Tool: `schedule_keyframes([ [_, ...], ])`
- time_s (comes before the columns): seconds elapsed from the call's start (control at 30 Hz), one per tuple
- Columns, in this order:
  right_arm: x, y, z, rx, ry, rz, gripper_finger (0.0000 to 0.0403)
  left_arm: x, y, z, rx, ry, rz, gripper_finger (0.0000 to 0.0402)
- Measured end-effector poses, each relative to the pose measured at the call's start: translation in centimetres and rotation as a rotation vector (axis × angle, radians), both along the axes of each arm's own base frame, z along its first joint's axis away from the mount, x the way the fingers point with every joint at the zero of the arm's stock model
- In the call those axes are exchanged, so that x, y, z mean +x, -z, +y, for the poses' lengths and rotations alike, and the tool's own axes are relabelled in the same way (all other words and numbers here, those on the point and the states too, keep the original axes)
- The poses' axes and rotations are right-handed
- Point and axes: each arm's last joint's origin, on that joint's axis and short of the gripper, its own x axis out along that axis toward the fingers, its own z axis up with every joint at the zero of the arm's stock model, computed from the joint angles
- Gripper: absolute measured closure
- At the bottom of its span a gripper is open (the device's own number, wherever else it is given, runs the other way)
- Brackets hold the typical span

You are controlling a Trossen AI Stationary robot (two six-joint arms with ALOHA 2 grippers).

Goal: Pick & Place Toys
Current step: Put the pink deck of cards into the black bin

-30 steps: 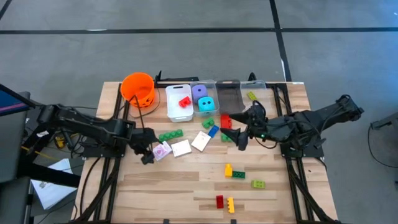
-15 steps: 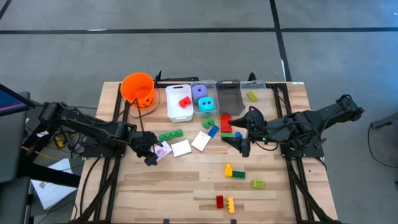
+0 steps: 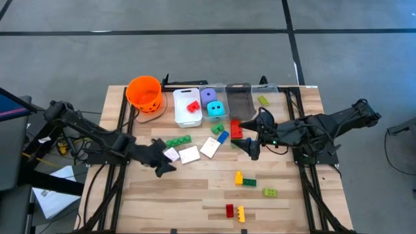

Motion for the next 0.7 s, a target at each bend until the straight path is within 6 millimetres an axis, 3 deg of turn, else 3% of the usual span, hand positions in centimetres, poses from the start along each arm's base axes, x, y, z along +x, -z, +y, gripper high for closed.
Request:
schedule_keyframes([
  [0.17, 0.4, -0.4, -0.9, 0.025, 0.013, -0.039, 0.0006, -2.4, -0.5, -1.4, 0.221, -0.108, -0.075, 0.0121],
  [0.33, 0.9, -0.6, -2.1, 0.048, 0.021, -0.061, 0.0006, -4.4, 0.7, -2.5, 0.395, -0.168, -0.043, 0.0134],
  [0.7, 1.4, -0.8, -4.4, 0.058, 0.099, -0.09, 0.0006, -5.7, 7.7, -2.5, 0.489, -0.214, 0.074, 0.0148],
])
